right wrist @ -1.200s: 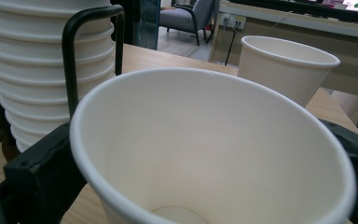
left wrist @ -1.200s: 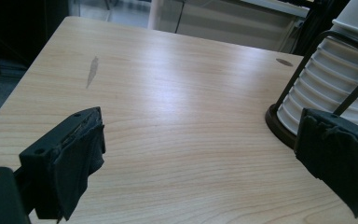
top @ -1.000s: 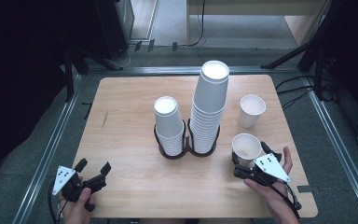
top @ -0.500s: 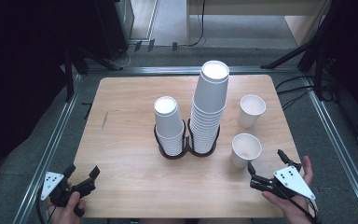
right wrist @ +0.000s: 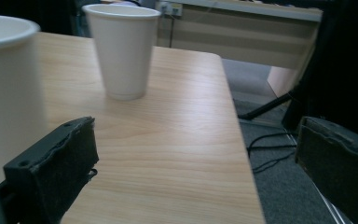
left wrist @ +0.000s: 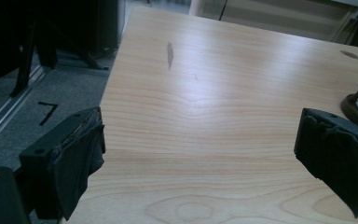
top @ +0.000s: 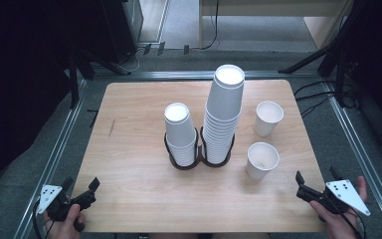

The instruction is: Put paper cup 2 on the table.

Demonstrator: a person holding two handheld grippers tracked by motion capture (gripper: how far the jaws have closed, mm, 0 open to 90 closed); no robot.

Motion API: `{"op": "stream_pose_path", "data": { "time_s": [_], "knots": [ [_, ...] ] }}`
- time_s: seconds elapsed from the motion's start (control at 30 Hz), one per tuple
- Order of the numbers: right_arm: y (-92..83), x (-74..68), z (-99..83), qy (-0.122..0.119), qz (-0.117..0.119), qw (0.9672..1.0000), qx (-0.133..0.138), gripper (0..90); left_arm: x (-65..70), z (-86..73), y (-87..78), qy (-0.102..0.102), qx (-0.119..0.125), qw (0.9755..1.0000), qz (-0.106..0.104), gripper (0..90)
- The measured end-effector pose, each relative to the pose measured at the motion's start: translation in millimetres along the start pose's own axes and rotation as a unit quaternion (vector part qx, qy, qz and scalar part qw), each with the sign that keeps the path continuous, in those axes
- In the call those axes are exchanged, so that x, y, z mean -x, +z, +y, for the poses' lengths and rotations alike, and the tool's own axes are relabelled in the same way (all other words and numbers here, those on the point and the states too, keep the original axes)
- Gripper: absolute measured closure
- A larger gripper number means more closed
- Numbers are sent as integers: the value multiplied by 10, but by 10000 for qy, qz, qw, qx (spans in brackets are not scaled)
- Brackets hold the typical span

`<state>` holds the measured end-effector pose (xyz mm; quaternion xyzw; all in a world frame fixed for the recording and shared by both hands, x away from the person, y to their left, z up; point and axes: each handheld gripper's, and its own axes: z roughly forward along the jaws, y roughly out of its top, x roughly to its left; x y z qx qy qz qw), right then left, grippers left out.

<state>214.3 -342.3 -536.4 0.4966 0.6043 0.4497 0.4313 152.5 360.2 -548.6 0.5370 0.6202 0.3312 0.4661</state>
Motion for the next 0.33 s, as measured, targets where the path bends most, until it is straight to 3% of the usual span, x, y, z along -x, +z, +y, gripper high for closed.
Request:
{"op": "stream_pose_path", "data": {
  "time_s": [0.17, 0.33],
  "knots": [
    [16, 161, -22, 234, -253, 9994, -20, 0, -100, 6, -17, -210, 47, 9998, 46, 18],
    [2, 182, 1, 371, -381, 9986, 67, 0, -152, 4, -16, -351, 83, 9993, 93, 17]
  ]
}}
